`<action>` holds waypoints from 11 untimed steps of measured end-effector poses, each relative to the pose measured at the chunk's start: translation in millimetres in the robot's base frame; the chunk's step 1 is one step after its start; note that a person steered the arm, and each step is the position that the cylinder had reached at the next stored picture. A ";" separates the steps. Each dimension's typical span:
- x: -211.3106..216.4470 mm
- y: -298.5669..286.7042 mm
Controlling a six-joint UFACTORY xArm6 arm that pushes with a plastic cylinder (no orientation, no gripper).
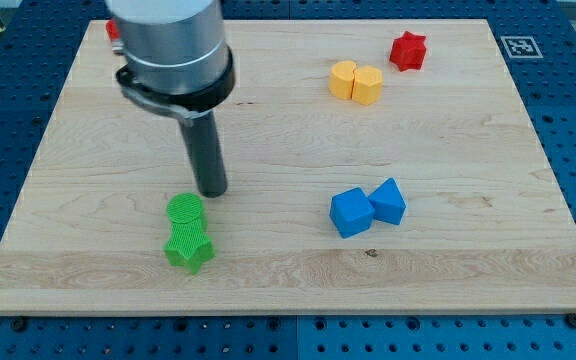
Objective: Point your arm closer to blue triangle
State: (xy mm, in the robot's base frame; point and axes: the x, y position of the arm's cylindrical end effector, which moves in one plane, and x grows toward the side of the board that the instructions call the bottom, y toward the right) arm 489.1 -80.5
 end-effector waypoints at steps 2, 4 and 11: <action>-8.5 25.2; -12.5 50.3; -12.5 162.5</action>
